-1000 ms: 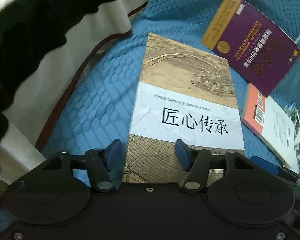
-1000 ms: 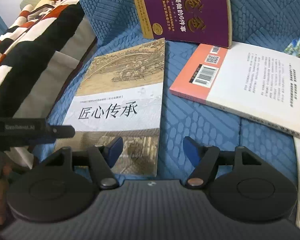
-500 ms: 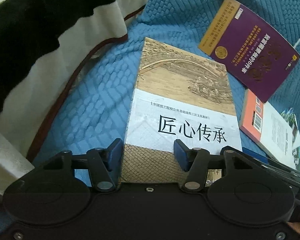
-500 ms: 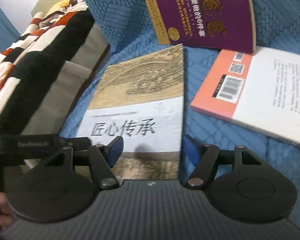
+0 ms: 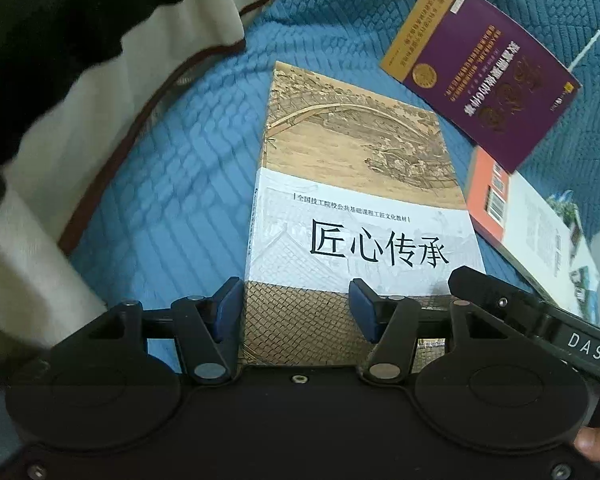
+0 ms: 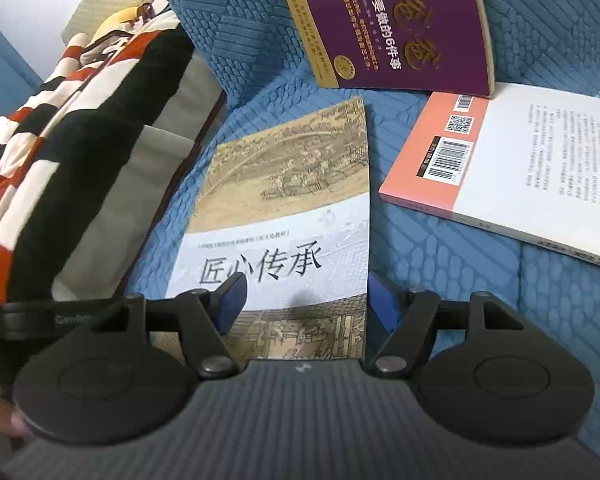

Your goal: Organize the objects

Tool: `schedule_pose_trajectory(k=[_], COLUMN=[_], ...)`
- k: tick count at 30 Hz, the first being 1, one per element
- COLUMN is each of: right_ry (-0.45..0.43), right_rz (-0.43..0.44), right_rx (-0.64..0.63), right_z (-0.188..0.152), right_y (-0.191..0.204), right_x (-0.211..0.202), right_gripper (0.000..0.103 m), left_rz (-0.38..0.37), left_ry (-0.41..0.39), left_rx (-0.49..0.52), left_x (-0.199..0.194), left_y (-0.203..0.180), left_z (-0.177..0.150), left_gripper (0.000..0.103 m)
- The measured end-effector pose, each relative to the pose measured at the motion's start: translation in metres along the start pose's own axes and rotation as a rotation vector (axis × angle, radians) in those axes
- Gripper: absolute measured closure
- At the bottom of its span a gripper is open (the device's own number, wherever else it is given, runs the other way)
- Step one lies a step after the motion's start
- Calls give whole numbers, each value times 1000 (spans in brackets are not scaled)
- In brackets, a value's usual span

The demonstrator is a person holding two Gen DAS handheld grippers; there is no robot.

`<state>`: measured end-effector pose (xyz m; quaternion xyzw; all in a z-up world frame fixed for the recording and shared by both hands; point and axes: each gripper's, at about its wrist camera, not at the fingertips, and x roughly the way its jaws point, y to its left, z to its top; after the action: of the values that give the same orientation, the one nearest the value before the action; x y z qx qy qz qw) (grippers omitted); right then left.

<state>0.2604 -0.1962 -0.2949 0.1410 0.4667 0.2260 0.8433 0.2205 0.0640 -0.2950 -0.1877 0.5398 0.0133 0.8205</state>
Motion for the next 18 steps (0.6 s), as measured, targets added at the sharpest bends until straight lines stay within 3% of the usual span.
schedule_pose_trajectory(k=[9, 18], right_ry=[22, 59], right_rz=[-33, -48], right_rx=[-19, 98], right_z=[-23, -61], right_y=[3, -21], right_x=[-32, -60], right_gripper=[37, 39], left_rz=[-58, -75], left_ry=[65, 118], left_rx=[-44, -3], left_x=[-20, -30], left_y=[1, -7], left_z=[-35, -66], left_gripper=[48, 49])
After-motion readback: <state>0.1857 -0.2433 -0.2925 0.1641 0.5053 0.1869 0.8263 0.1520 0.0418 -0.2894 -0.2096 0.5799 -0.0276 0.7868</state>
